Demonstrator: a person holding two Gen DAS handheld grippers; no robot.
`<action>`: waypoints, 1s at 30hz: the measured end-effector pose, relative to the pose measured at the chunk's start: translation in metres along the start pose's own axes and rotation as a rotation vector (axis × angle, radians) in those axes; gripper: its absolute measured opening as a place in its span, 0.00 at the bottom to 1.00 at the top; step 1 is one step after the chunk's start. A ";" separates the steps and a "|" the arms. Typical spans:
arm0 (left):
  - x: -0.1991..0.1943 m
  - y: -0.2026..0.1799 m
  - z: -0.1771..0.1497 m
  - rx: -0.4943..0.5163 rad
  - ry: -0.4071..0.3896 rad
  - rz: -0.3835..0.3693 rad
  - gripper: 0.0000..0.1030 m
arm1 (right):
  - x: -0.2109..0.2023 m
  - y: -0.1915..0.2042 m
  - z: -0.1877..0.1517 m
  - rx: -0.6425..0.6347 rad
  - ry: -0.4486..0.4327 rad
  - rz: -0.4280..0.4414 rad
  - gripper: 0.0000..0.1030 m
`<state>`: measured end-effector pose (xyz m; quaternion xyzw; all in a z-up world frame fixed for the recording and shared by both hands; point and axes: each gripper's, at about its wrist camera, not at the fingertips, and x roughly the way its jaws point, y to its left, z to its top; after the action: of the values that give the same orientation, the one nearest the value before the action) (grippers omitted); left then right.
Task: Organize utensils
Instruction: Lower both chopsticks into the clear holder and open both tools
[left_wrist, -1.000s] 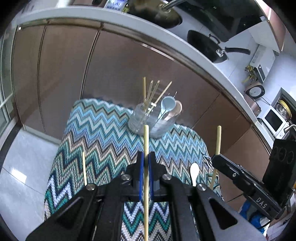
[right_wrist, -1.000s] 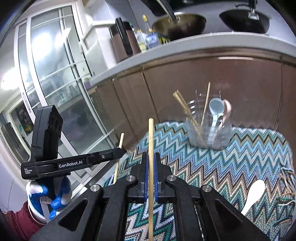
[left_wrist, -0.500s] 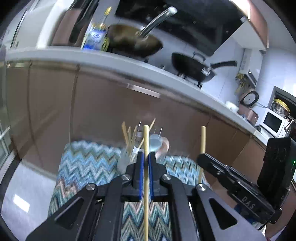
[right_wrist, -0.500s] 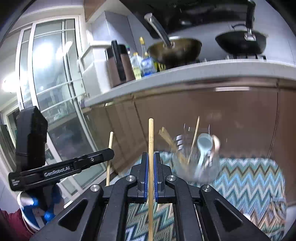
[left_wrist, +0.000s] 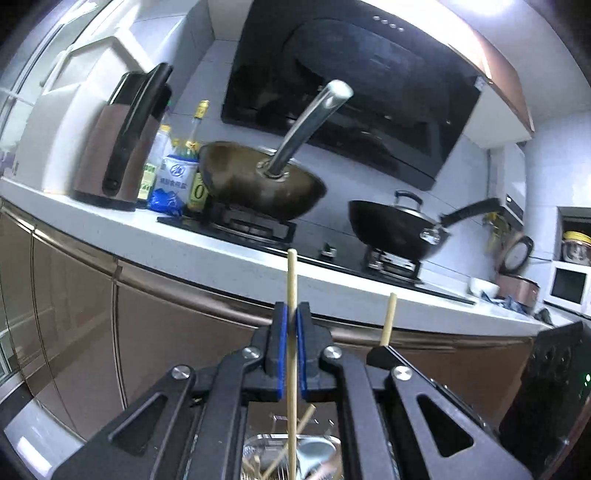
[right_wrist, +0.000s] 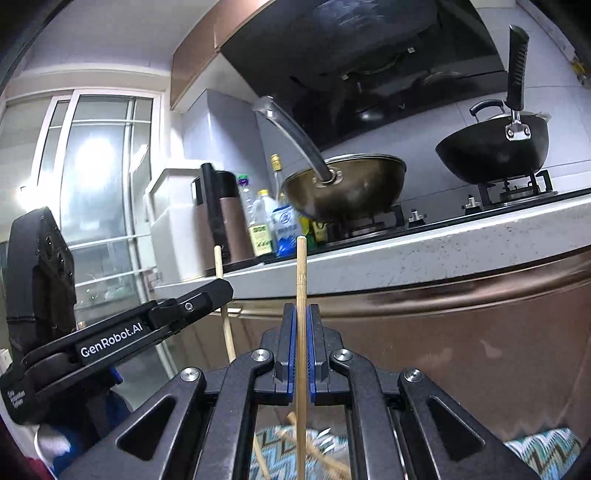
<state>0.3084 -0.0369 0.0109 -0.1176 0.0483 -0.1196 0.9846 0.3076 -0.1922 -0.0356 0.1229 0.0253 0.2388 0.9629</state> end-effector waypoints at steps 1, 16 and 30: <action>0.009 0.003 -0.004 -0.008 -0.005 0.015 0.05 | 0.009 -0.004 -0.004 -0.002 0.001 -0.006 0.05; 0.064 0.019 -0.071 0.007 -0.005 0.123 0.05 | 0.041 -0.029 -0.057 -0.063 0.069 -0.119 0.06; 0.034 0.022 -0.063 -0.009 0.025 0.118 0.26 | -0.008 -0.025 -0.033 -0.025 0.032 -0.172 0.26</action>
<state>0.3383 -0.0382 -0.0573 -0.1176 0.0679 -0.0626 0.9888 0.3081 -0.2098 -0.0743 0.1045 0.0480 0.1576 0.9808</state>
